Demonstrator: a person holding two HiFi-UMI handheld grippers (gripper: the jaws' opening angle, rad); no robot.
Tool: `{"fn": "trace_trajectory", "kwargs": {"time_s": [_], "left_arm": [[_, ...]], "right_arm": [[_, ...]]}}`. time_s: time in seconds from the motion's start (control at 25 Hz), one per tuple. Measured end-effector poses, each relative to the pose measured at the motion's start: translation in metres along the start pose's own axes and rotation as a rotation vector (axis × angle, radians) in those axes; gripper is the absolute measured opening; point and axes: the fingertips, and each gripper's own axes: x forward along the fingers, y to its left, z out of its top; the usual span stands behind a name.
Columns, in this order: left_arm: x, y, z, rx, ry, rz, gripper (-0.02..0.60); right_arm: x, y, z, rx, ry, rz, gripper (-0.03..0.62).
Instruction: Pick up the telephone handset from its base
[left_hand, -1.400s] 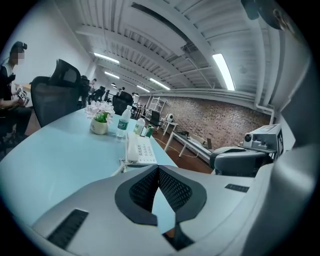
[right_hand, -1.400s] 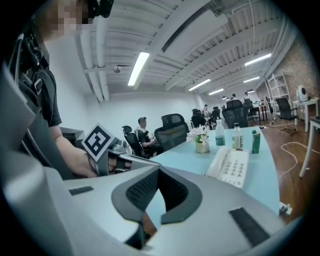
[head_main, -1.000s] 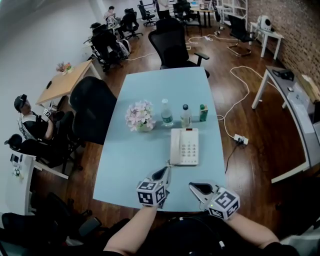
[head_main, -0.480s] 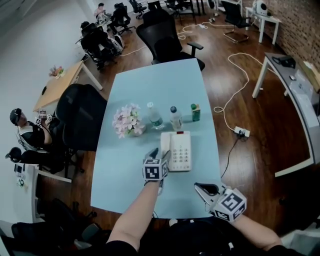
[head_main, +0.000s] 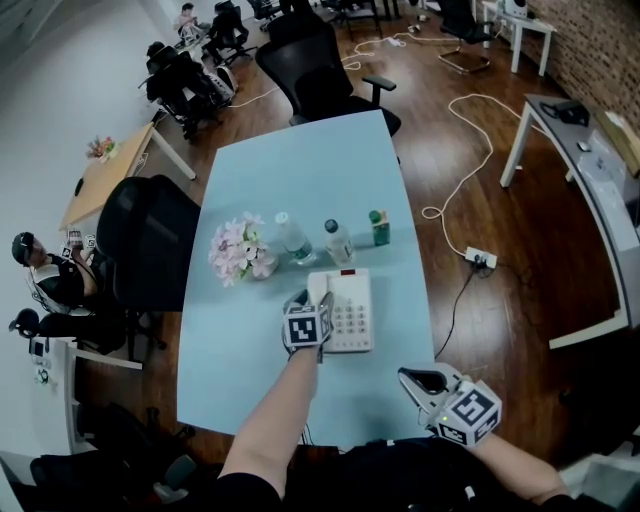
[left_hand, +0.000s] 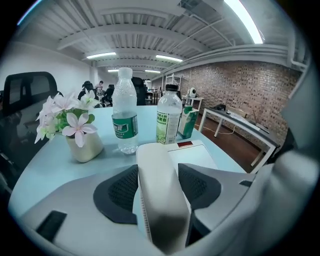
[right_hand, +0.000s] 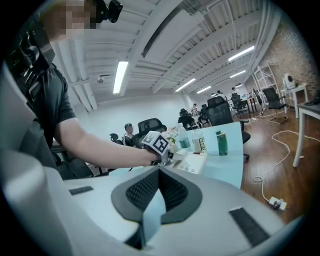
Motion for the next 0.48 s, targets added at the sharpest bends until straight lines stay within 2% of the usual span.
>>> {"fn": "trace_trajectory", "kwargs": {"time_s": [0.28, 0.48], "left_arm": [[0.012, 0.002, -0.002, -0.007, -0.003, 0.022, 0.25], [0.013, 0.001, 0.005, -0.036, -0.012, 0.0, 0.253]], "right_arm": [[0.0, -0.01, -0.002, 0.016, -0.003, -0.013, 0.015], [-0.003, -0.009, 0.0, 0.022, -0.016, -0.034, 0.015]]}}
